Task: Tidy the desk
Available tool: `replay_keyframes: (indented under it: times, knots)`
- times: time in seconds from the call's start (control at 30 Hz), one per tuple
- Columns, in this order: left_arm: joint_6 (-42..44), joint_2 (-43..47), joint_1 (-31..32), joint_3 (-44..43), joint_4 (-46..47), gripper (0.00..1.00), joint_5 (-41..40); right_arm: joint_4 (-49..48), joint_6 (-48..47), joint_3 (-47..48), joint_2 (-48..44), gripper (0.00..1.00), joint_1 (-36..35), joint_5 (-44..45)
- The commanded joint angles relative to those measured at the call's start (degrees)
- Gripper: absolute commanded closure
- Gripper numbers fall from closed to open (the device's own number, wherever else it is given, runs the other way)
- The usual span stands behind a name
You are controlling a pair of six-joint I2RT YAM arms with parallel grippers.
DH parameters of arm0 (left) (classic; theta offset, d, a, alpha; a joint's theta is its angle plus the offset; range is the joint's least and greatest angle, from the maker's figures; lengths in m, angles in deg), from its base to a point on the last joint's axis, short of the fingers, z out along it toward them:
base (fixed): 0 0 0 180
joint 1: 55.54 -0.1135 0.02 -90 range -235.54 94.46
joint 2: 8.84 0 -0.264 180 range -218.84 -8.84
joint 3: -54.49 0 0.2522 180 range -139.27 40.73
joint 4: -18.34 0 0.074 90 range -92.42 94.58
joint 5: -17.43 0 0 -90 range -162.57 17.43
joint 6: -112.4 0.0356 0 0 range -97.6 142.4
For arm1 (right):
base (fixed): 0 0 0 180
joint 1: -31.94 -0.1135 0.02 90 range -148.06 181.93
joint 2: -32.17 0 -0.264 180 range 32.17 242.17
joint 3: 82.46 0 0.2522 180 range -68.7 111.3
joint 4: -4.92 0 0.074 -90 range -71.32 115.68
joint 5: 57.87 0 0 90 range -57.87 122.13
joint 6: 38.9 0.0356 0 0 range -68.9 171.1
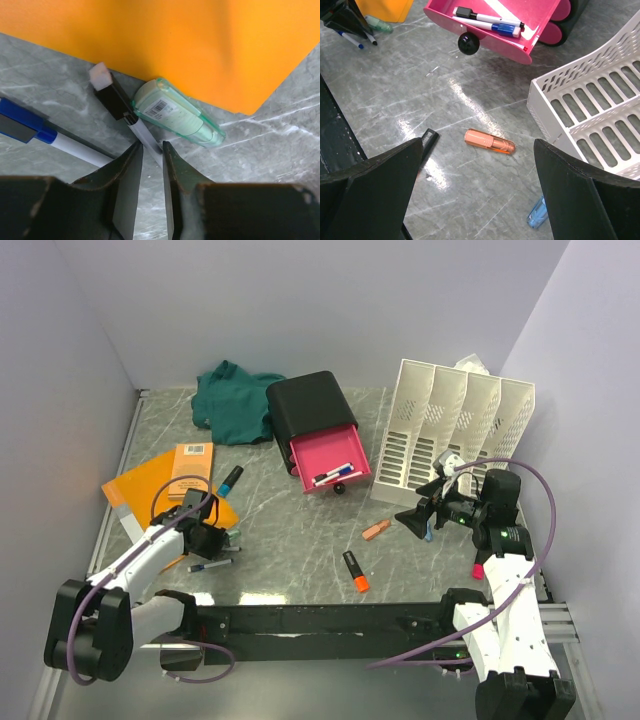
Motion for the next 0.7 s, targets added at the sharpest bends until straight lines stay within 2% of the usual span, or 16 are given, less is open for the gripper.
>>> replay_keyframes:
  times: [0.0,0.4,0.67]
  knots:
    - [1.64,-2.28,0.14,2.41,-2.87,0.73,1.36,-0.92,0.0,1.68,-0.82,0.0,0.51,-1.28]
    - [3.58,3.96,0.14,0.74,-4.09,0.94,4.96,-0.92,-0.09,1.77,-1.0,0.0,0.69,-1.37]
    - [4.98,10.19,0.14,-4.09,-6.73,0.99,7.16,-0.92,-0.09,1.86,-1.09,0.0,0.6,-1.45]
